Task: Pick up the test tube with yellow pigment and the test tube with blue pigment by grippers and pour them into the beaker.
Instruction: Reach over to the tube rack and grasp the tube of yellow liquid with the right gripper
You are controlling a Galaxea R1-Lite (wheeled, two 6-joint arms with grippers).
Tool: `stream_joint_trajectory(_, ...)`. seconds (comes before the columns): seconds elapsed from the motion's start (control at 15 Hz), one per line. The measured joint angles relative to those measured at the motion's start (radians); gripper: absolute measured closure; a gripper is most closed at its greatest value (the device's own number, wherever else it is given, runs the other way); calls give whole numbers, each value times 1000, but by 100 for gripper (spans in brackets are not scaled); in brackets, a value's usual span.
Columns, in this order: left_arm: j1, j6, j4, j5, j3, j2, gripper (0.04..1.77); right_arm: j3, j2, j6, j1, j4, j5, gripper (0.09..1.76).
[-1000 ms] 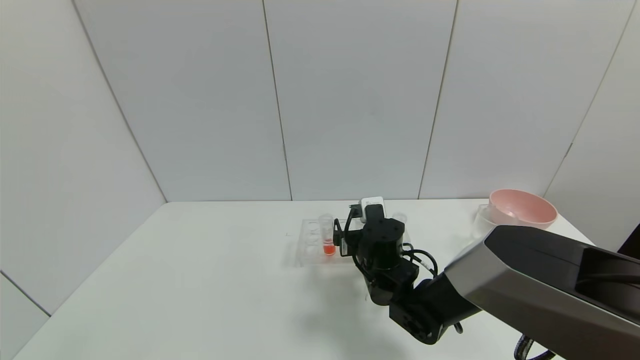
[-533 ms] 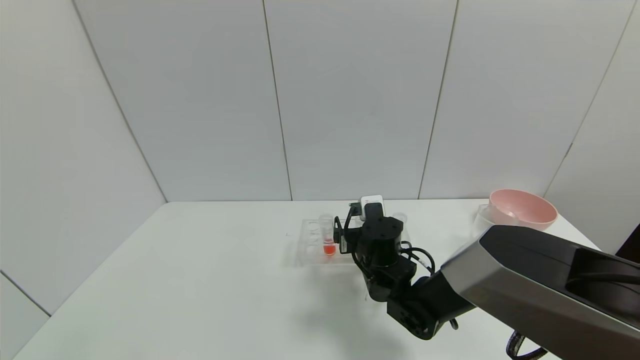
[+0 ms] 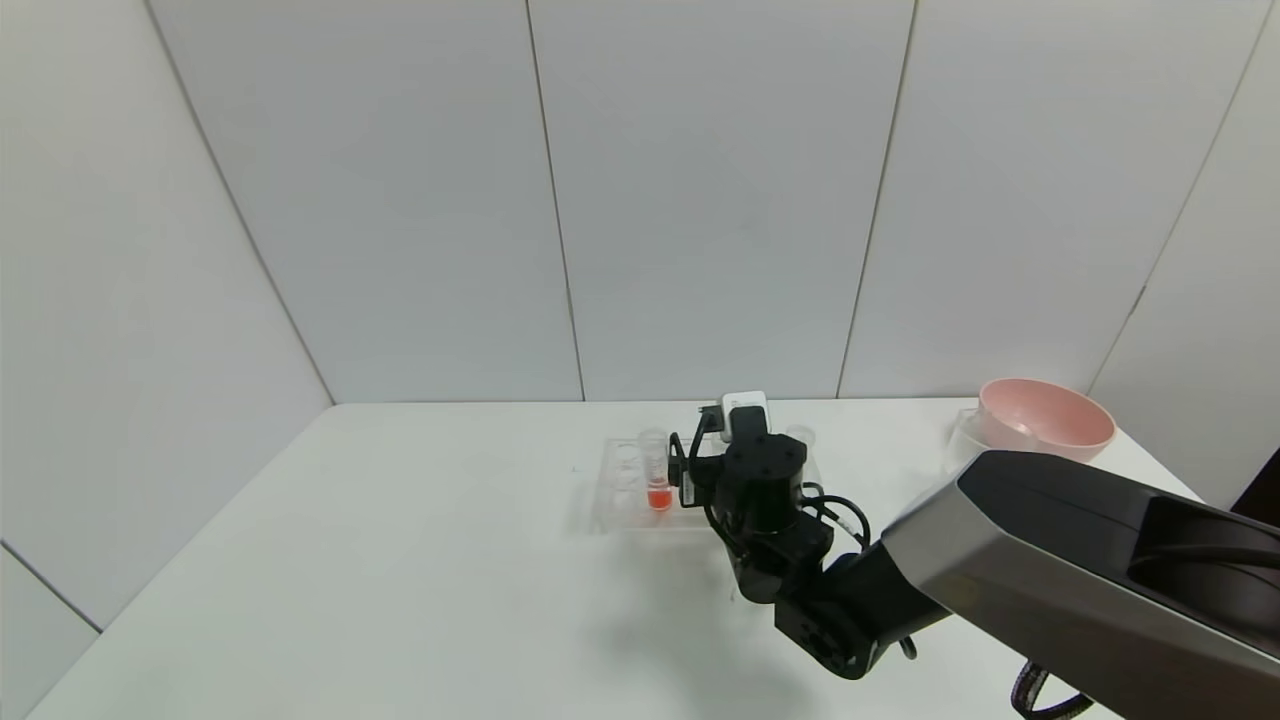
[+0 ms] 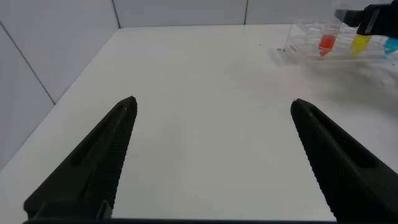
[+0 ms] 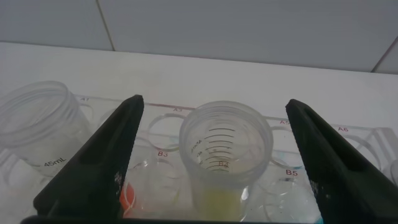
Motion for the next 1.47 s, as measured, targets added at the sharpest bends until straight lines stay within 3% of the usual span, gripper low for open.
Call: stream_joint_trajectory(1.47, 0, 0, 0, 0, 0, 0, 5, 19, -6, 40, -37, -6, -12, 21)
